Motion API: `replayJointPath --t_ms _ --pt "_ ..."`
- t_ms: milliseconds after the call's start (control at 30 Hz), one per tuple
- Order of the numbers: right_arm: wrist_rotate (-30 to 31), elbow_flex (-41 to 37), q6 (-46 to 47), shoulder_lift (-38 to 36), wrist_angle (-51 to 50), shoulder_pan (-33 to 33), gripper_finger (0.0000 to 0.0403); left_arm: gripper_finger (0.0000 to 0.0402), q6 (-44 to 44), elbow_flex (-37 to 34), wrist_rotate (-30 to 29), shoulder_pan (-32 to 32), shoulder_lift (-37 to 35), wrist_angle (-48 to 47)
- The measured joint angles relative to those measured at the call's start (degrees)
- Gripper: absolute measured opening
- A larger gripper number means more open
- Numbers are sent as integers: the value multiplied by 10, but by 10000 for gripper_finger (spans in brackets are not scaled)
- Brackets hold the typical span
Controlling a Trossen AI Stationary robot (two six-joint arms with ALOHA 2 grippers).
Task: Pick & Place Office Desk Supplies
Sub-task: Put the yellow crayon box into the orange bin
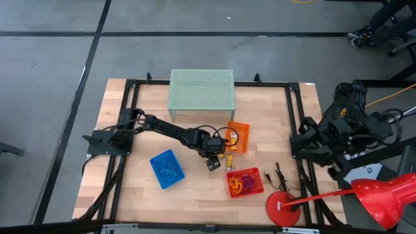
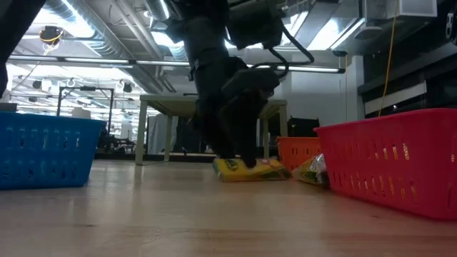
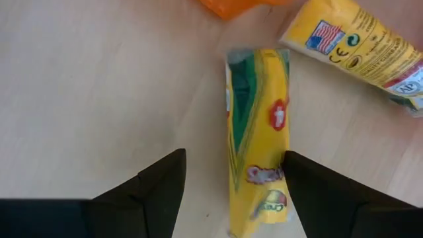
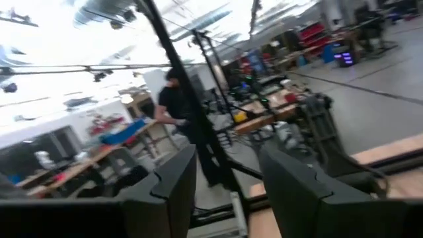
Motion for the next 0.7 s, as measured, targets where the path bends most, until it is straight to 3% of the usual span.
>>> replayJointPath --t_ms 367,467,700 --pt "109 0 4 32 -4 0 168 242 -13 1 31 -12 14 -16" --pt "118 0 0 40 -16 0 168 203 -32 1 31 -13 16 -11" --pt "128 0 -12 56 -27 0 168 71 -80 -1 56 -3 -4 5"
